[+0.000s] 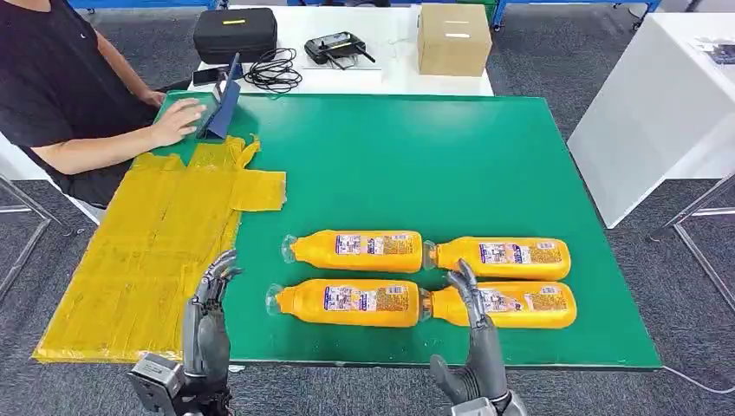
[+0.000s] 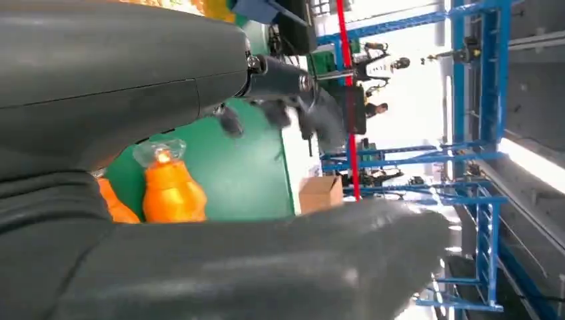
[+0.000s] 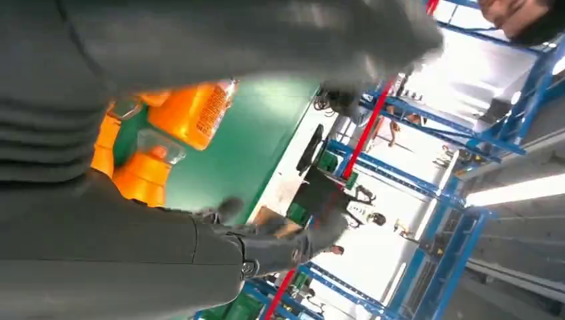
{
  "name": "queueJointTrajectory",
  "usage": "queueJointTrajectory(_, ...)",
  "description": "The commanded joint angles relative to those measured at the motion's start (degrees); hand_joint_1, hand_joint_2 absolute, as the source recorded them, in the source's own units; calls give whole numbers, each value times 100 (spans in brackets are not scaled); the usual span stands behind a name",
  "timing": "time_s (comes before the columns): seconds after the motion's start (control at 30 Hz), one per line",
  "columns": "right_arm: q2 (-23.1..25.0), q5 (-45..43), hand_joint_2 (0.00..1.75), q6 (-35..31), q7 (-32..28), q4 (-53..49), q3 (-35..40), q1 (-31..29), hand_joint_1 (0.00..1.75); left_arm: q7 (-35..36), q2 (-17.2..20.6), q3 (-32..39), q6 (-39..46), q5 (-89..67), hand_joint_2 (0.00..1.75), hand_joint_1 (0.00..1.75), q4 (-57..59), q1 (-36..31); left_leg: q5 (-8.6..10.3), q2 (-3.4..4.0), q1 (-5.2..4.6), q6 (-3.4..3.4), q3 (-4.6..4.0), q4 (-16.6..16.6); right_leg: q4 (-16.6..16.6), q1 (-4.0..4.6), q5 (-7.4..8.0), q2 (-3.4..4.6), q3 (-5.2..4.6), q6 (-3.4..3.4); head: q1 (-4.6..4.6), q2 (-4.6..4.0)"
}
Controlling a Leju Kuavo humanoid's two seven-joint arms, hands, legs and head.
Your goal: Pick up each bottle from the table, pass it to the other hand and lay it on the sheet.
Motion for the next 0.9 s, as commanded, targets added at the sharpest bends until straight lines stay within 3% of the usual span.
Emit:
queueJointTrajectory(0.03,-292,885,175,-199,599,660,235,-559,0,15,-197,389,-131,-20,0,0,667,-207,-1,3,1,3,33,-24,-23,2,0,2,31,-1,0,0)
queueJointTrajectory(0.1,-379,1910,175,-736,1035,1260,519,-1221,0,15,-282,531,-348,-28,0,0,865,-399,2,16,-1,4,33,-27,-25,-1,7,15,28,1,0,0)
queueJointTrajectory(0.27,-621,2090,175,-36,1369,2195,1124,-2315,0,81,-323,478,-502,-88,0,0,983,-504,5,27,2,3,17,-12,-14,-3,16,26,11,0,0,0)
queueJointTrajectory(0.63,-703,2159,175,636,1577,2579,2201,-2841,0,99,-356,592,-605,7,0,0,1012,-465,6,13,2,7,48,-21,-18,2,7,12,38,-1,0,0)
queueJointTrajectory(0.7,-785,1828,175,1032,1505,2754,2547,-3068,0,92,-363,704,-665,61,0,0,1064,-476,9,19,-1,7,44,-19,-16,-1,10,19,32,0,2,0)
queueJointTrajectory(0.9,-1174,1599,175,1308,1666,2729,3296,-3393,0,15,-434,785,-779,-21,0,0,1050,-442,9,8,0,7,25,-11,-11,-1,8,8,25,0,2,0)
